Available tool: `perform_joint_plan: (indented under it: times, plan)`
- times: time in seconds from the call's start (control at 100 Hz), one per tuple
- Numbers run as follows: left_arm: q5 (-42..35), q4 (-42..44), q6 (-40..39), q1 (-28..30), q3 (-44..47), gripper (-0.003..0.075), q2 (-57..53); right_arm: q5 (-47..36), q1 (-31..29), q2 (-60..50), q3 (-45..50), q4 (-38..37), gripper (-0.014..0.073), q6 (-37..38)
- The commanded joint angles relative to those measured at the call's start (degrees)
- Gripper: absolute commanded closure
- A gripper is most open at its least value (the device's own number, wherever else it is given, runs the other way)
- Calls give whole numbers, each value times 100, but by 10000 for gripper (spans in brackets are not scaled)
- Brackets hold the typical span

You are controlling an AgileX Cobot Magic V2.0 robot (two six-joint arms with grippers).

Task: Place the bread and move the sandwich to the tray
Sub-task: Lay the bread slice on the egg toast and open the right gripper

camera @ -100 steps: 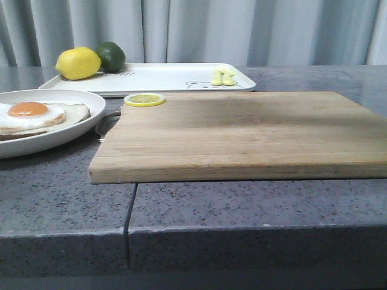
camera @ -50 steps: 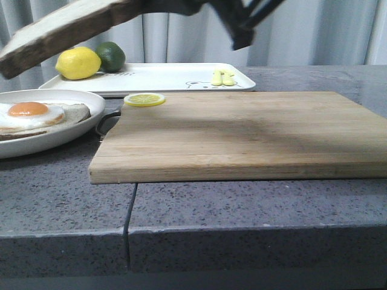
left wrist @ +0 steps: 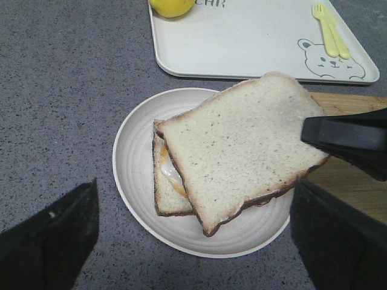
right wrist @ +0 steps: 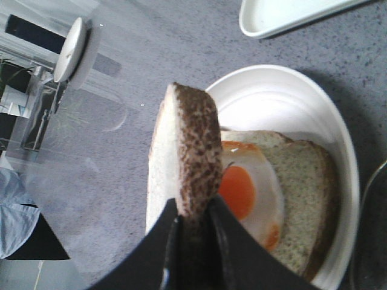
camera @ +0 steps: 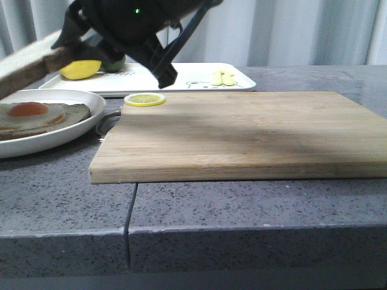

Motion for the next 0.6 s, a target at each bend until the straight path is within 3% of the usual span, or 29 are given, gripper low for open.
perform_joint_plan:
  times: [0.0,0.27,0.59]
  plan:
    - [-363,-117,3,-12,-210,123,19,124,1,-162,-234,389,652,12]
    - [-363,-117,3,-12,-210,123,19,33,1,-52,-234,384,614,12]
    - [-363,-117,3,-12,-210,123,19,0,1,29,-228,384,204,12]
